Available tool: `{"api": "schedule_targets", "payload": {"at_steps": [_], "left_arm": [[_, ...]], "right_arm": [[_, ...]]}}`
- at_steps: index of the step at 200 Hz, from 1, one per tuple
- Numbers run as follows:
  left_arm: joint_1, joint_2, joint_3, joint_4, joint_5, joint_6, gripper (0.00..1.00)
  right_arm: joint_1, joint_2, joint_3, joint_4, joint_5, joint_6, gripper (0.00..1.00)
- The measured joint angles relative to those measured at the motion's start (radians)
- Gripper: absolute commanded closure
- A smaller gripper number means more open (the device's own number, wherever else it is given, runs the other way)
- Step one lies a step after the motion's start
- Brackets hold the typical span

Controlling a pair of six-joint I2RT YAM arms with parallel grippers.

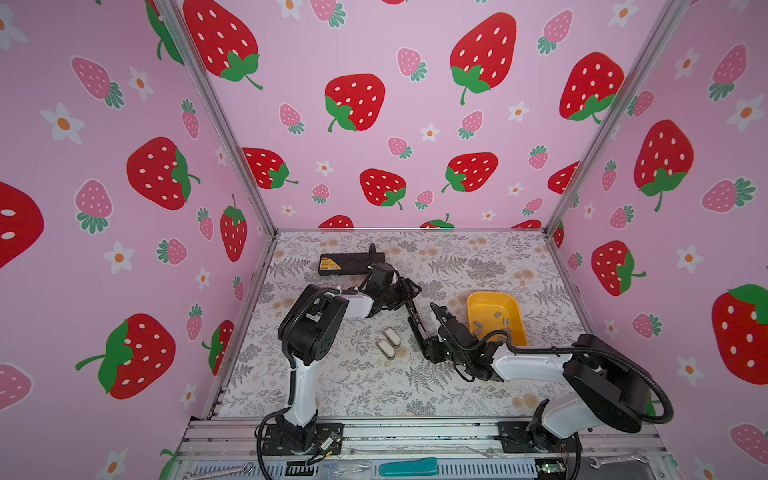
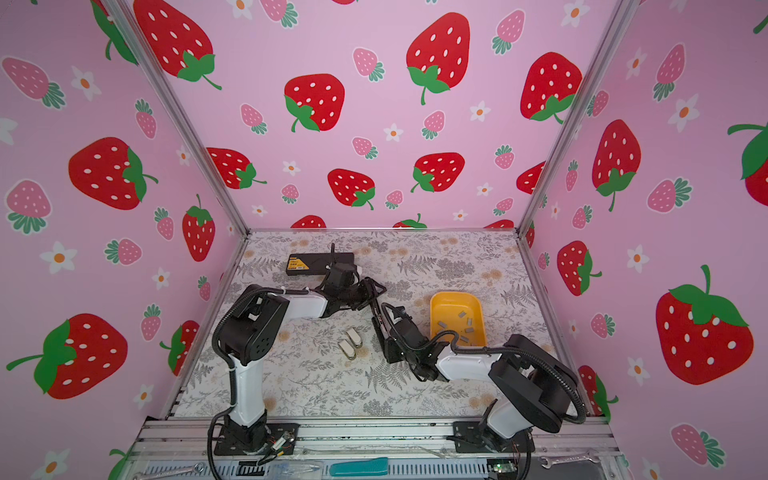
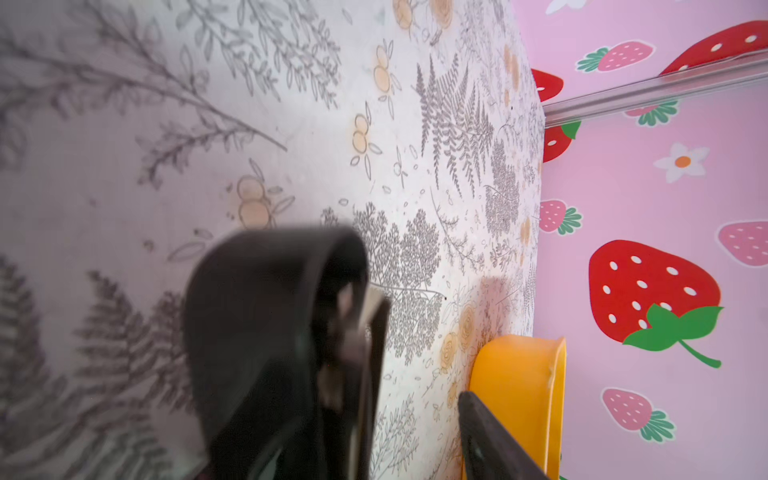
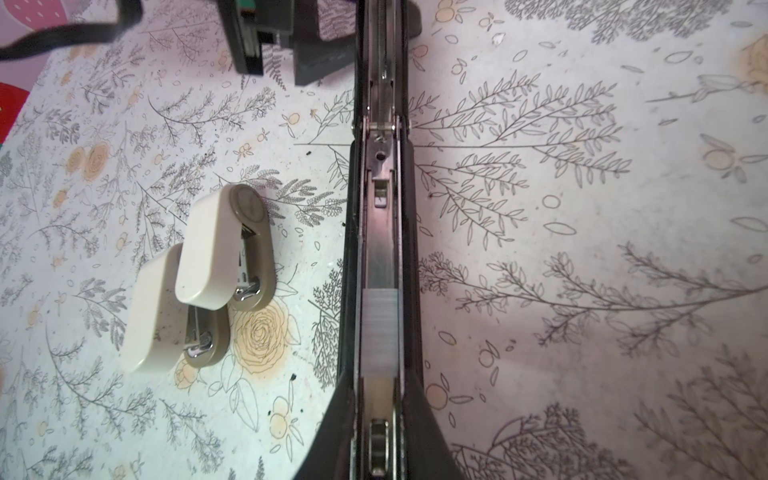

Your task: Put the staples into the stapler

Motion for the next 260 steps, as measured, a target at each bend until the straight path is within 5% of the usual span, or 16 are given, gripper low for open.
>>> {"api": "schedule_targets", "payload": {"at_steps": [57, 101, 260], "left_arm": [[0.062, 0.011, 0.005, 0.058, 0.016, 0.031, 0.58], [0.060, 0.006, -0.009, 0.141, 0.033, 0.085, 0.63], [-0.064, -0.221, -0.305, 0.432, -0.140, 0.536, 0.64]], "right_arm": [[0.023, 0.014, -0.024, 0.065, 0.029, -0.051, 0.99], [0.032, 0.027, -0.041, 0.121, 0.058, -0.076, 0.94], [0.094, 0.055, -0.147, 0.306, 0.150, -0.195, 0.87]]}}
